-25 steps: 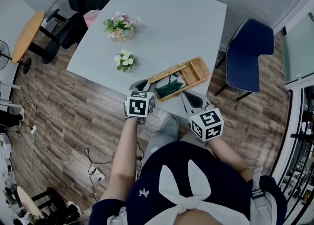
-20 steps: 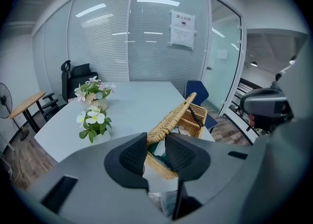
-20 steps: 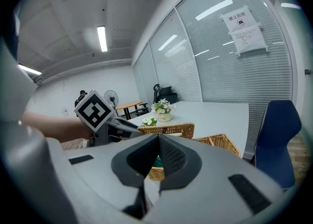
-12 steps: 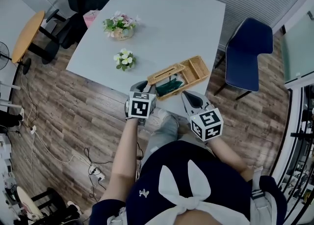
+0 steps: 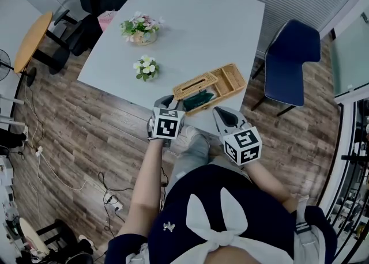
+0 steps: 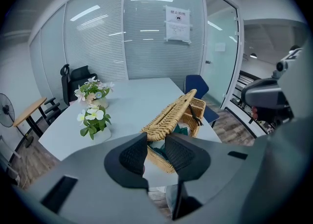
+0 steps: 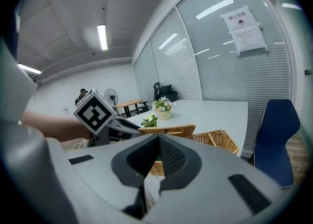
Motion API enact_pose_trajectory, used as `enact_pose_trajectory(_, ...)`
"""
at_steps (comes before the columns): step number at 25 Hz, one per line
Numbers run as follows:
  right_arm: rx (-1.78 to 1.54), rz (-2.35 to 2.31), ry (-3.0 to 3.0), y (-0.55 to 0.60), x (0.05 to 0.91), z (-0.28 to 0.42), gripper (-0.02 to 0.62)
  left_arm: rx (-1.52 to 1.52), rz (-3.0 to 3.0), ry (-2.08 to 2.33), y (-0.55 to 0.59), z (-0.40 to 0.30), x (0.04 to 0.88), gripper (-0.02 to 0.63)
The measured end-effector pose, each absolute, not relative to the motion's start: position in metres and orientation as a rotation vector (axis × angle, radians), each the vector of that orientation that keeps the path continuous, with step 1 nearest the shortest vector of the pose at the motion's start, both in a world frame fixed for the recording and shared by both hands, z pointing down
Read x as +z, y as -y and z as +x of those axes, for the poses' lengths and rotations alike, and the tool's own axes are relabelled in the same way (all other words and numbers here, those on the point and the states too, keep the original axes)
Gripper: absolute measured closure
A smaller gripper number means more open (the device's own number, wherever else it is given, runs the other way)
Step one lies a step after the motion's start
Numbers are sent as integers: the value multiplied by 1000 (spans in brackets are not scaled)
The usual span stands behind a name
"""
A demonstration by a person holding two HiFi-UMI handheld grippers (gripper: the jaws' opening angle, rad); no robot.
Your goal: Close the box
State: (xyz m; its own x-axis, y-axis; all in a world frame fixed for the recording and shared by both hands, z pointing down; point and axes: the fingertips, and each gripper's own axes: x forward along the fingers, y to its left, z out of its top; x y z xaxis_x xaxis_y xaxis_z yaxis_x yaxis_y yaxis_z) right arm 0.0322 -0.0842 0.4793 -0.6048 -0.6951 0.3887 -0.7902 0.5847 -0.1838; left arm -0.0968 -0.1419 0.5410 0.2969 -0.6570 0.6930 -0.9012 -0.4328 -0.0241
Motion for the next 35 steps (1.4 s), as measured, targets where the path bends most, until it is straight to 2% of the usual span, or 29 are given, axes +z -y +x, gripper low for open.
enact_pose_trajectory(35, 491, 1194, 2528, 65, 486, 36, 592, 975, 2158, 1352, 118, -87, 567, 480)
